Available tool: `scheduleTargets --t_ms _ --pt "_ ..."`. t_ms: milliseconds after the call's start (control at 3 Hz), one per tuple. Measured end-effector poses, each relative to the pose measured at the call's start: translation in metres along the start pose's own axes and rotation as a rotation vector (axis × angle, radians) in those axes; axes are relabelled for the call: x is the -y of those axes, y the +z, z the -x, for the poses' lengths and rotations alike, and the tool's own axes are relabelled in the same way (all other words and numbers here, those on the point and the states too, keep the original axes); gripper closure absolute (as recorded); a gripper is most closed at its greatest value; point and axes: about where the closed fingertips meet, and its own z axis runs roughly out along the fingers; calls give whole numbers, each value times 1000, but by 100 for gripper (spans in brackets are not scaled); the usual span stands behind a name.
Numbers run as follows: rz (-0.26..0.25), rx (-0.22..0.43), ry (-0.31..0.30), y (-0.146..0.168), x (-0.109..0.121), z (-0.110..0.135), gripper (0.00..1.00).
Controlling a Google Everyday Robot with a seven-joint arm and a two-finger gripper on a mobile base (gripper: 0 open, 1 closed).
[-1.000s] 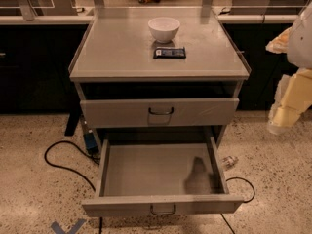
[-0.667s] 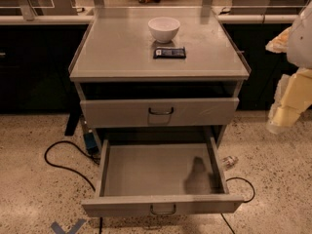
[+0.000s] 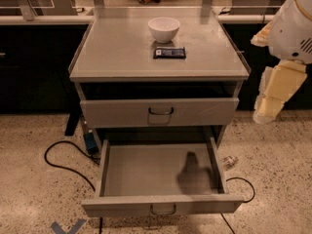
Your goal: Place rxbar blueberry into middle drawer
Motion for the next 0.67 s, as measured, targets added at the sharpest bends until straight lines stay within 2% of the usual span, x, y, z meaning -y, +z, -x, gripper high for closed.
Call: scheduleTargets --t_ms 333,667 --pt "25 104 -44 17 14 12 0" --pt "66 327 -166 46 56 70 0"
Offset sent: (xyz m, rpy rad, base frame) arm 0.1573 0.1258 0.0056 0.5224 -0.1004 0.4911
